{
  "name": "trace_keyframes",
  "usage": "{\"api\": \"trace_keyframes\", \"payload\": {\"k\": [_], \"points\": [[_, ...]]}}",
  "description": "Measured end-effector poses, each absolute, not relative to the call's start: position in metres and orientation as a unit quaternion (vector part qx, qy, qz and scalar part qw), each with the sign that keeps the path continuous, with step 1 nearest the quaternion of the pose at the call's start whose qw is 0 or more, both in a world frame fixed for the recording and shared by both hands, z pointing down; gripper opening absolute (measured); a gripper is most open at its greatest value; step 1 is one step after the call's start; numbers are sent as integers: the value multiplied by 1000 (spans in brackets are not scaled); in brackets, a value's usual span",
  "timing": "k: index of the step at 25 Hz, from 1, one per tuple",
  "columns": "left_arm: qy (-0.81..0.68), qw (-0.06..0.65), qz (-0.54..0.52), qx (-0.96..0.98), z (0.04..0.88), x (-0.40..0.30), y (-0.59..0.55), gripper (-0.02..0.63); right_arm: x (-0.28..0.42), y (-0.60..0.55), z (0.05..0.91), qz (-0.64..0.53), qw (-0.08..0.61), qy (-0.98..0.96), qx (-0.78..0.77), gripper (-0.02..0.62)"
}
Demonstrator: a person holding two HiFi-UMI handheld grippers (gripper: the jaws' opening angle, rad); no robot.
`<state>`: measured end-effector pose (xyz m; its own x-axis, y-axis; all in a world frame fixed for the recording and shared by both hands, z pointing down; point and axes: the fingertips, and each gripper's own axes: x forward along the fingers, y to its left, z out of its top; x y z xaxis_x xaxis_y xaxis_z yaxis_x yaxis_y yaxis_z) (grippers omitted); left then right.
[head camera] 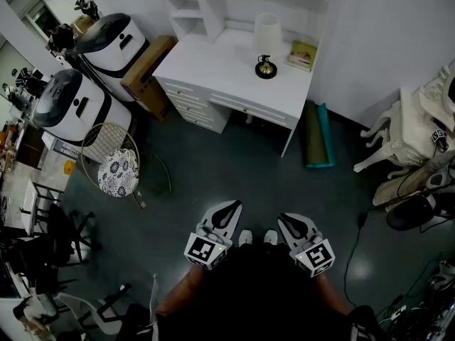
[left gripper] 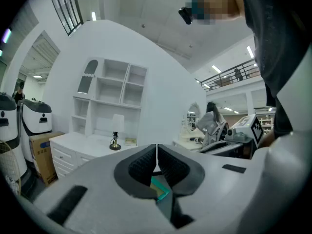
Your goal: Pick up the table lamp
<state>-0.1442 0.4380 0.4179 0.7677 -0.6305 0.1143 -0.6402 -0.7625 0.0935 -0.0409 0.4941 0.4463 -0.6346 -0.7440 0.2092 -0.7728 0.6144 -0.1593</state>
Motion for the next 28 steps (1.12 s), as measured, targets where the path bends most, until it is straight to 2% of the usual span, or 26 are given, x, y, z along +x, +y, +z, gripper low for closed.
{"api": "trace_keyframes", "payload": {"k": [3, 7, 17, 21, 28], "points": [[-345, 75, 25, 935, 410, -130, 438, 20, -38, 500, 434, 71, 94, -910, 397, 41], [-351, 67, 27, 934, 404, -110, 441, 20, -14, 497, 428, 83, 54, -910, 402, 41], [-362, 66, 35, 929, 409, -90, 433, 20, 18, 480, 443, 116, 34, -907, 404, 41], [-359, 67, 30, 930, 414, -83, 414, 20, 26, 464, 437, 155, -18, -901, 405, 32], [-349, 82, 8, 933, 413, -81, 370, 18, 34, 416, 432, 151, -10, -884, 443, 31]]}}
